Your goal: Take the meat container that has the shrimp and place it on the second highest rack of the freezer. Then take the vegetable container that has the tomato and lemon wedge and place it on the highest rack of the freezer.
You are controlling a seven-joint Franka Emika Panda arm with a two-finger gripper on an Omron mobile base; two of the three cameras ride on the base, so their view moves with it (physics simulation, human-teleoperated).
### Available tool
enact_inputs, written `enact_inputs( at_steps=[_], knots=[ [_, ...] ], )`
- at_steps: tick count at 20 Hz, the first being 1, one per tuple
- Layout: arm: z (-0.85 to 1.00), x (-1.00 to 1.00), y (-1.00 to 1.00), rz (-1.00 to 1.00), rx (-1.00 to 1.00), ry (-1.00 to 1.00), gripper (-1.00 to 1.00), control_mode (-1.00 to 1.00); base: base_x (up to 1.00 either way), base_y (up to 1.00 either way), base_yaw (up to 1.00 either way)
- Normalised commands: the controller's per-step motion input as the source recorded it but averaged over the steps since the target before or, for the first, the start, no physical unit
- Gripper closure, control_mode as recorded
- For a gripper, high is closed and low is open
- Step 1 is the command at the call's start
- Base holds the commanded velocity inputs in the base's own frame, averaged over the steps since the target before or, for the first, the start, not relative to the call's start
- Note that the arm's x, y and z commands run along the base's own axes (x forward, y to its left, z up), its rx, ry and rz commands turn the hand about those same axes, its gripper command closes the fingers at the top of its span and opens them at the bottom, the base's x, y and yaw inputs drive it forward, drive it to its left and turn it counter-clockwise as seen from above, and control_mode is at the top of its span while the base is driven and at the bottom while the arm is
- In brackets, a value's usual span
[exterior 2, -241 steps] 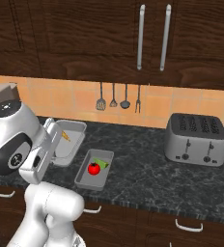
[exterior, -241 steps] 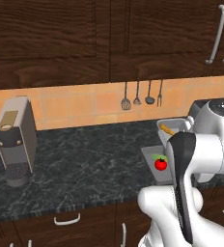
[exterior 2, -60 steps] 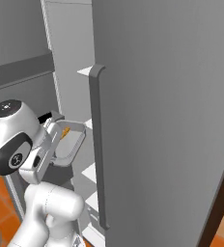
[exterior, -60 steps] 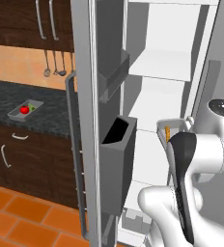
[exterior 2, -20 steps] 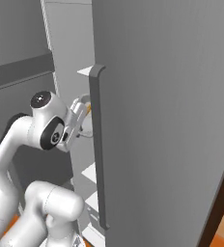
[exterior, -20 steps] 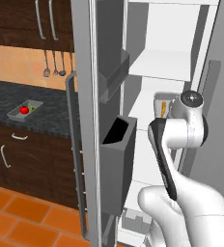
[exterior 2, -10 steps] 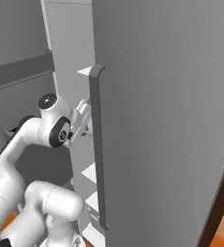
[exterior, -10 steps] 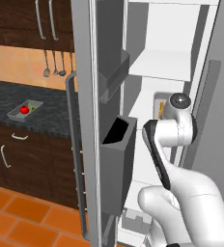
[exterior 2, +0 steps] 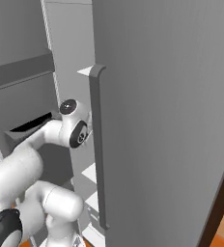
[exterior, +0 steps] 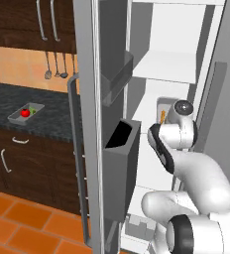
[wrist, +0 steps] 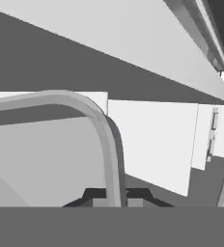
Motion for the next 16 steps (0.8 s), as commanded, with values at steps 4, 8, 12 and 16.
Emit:
enact_inputs(
  at_steps=[4,8,12,16],
  knots=[
    [-0.16,0.58,-0.22,0.00,0.02,0.00,1.00,-1.00,0.00,0.00,0.00],
    [-0.19,0.59,-0.09,0.00,0.00,0.00,1.00,-1.00,0.00,0.00,0.00],
    [-0.39,0.57,-0.01,0.00,0.00,0.00,1.00,-1.00,0.00,0.00,0.00],
    [-0.50,0.52,-0.07,0.00,0.00,0.00,1.00,-1.00,0.00,0.00,0.00]
  ],
)
